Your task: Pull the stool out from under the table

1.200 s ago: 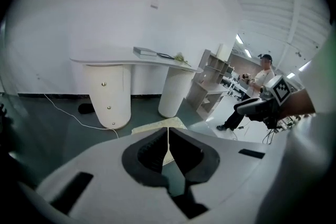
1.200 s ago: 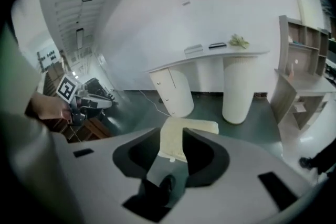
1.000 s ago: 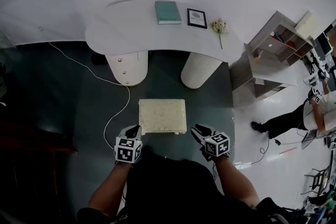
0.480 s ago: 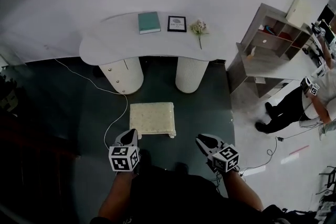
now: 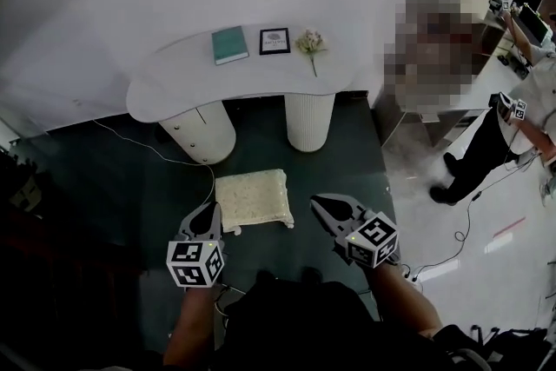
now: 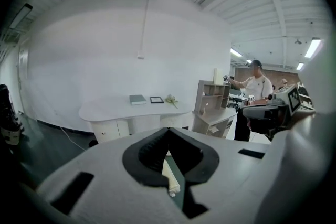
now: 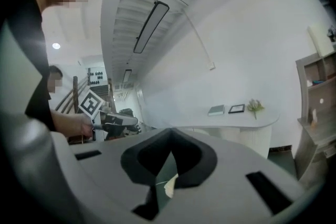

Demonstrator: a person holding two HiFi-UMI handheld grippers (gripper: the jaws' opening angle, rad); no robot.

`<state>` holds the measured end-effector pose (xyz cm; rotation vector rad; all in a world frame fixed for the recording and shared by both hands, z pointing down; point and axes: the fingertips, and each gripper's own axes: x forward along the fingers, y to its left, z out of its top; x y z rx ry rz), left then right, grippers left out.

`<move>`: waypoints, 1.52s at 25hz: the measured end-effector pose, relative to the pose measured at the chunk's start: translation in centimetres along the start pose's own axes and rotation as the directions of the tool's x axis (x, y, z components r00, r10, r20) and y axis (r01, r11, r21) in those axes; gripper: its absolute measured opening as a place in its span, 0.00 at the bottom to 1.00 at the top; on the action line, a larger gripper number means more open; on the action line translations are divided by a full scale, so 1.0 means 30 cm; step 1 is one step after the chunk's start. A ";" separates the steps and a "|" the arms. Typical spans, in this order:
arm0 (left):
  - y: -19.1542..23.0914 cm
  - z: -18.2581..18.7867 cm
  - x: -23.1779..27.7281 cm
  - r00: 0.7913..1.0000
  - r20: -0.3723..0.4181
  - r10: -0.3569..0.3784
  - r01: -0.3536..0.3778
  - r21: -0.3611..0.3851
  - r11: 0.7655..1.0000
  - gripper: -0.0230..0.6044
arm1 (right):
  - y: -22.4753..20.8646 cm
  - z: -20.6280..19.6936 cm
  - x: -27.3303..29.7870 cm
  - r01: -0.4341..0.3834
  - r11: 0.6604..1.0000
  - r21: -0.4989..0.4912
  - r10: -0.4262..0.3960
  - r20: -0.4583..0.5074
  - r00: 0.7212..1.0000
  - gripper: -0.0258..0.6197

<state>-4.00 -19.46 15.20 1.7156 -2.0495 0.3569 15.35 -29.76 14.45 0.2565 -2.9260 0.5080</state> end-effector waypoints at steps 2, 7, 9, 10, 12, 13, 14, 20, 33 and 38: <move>-0.008 0.054 0.003 0.999 0.018 -0.035 0.035 0.027 0.999 0.04 | 0.016 0.076 0.011 0.006 1.000 0.004 -0.006 0.046 0.999 0.05; 0.011 0.213 0.009 0.993 0.043 -0.112 0.103 0.165 0.981 0.04 | 0.126 0.242 0.046 0.010 0.996 -0.091 0.002 0.123 0.992 0.05; 0.052 0.282 -0.006 0.990 0.117 -0.079 0.061 0.146 0.987 0.04 | 0.149 0.284 0.052 0.033 0.992 -0.118 -0.017 0.141 0.990 0.04; 0.084 0.311 -0.017 0.985 0.164 -0.047 0.029 0.108 0.994 0.04 | 0.146 0.298 0.057 0.049 0.992 -0.117 -0.031 0.151 0.988 0.04; 0.150 0.341 -0.041 0.969 0.245 0.020 -0.020 0.000 1.000 0.04 | 0.131 0.322 0.071 0.074 0.991 -0.113 -0.054 0.172 0.984 0.04; 0.168 0.335 -0.045 0.965 0.261 0.034 -0.025 -0.040 0.999 0.04 | 0.125 0.331 0.079 0.080 0.989 -0.122 -0.057 0.181 0.982 0.04; 0.176 0.314 -0.043 0.966 0.256 0.035 -0.021 -0.056 0.998 0.04 | 0.125 0.337 0.087 0.079 0.987 -0.139 -0.053 0.183 0.982 0.04; 0.184 0.179 -0.044 0.985 0.169 0.038 -0.028 -0.057 0.998 0.04 | 0.163 0.313 0.111 0.061 0.984 -0.165 -0.035 0.152 0.988 0.04; 0.162 0.100 -0.073 0.992 0.119 0.036 -0.029 -0.055 0.998 0.04 | 0.227 0.235 0.112 0.015 0.992 -0.126 -0.004 0.086 0.996 0.04; 0.149 0.100 -0.087 0.993 0.116 0.025 -0.020 -0.043 0.999 0.04 | 0.249 0.226 0.115 0.006 0.993 -0.115 0.004 0.089 0.996 0.04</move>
